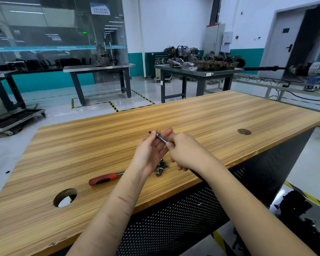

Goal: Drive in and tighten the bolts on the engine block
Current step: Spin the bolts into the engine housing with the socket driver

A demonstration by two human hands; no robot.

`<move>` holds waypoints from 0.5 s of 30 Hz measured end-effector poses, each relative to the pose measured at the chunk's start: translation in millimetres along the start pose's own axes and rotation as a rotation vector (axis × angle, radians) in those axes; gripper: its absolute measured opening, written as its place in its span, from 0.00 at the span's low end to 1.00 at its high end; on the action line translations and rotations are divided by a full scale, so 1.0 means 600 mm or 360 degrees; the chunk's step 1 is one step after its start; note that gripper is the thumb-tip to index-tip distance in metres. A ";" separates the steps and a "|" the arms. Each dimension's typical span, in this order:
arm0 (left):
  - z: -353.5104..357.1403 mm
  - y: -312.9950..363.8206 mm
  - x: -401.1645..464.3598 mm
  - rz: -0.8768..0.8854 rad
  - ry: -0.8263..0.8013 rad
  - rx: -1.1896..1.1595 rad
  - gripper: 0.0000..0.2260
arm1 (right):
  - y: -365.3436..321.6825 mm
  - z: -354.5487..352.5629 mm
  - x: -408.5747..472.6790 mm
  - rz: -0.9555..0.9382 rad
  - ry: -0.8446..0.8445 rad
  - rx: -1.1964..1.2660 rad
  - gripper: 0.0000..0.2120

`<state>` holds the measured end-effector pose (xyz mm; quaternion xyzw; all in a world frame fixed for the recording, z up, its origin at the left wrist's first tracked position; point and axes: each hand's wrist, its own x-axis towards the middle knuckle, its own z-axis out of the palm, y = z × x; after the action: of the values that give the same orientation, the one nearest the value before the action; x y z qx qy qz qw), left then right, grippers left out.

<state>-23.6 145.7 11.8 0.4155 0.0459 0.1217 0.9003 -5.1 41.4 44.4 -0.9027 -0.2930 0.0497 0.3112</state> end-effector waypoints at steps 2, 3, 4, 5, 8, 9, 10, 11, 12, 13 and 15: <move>0.002 -0.003 0.001 0.0034 -0.0006 0.0033 0.11 | -0.003 0.001 0.002 -0.0014 0.0039 -0.0034 0.13; 0.004 -0.005 0.001 0.0042 -0.0013 0.0037 0.11 | -0.004 0.001 0.004 -0.0009 0.0059 -0.0051 0.13; 0.004 -0.006 0.002 0.0045 -0.0018 0.0043 0.11 | -0.004 0.001 0.005 0.0001 0.0073 -0.0060 0.13; 0.005 -0.008 0.003 0.0047 -0.0023 0.0057 0.11 | -0.003 0.002 0.005 0.0011 0.0083 -0.0062 0.13; 0.002 -0.011 0.002 0.0028 -0.0047 0.0135 0.11 | 0.000 0.007 0.002 0.0030 0.0083 -0.0046 0.12; 0.000 -0.011 0.002 0.0013 -0.0058 0.0163 0.11 | 0.002 0.008 0.001 0.0044 0.0073 -0.0017 0.12; -0.002 -0.009 0.003 -0.0005 -0.0066 0.0188 0.10 | 0.004 0.010 0.000 0.0055 0.0044 0.0047 0.11; -0.005 -0.006 0.003 -0.0027 -0.0068 0.0209 0.10 | 0.008 0.010 -0.001 0.0069 -0.0005 0.0178 0.09; -0.008 -0.001 0.004 -0.0050 -0.0065 0.0226 0.10 | 0.012 0.009 -0.001 0.0095 -0.0077 0.0387 0.07; -0.010 0.004 0.005 -0.0075 -0.0060 0.0232 0.10 | 0.016 0.007 -0.002 0.0130 -0.0182 0.0646 0.07; -0.013 0.014 0.008 -0.0129 -0.0037 0.0192 0.09 | 0.023 0.001 -0.003 0.0158 -0.0426 0.1149 0.08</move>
<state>-22.0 157.9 13.0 0.4681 0.0594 0.0775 0.8783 0.0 31.9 35.5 -0.7337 -0.2507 0.2820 0.5650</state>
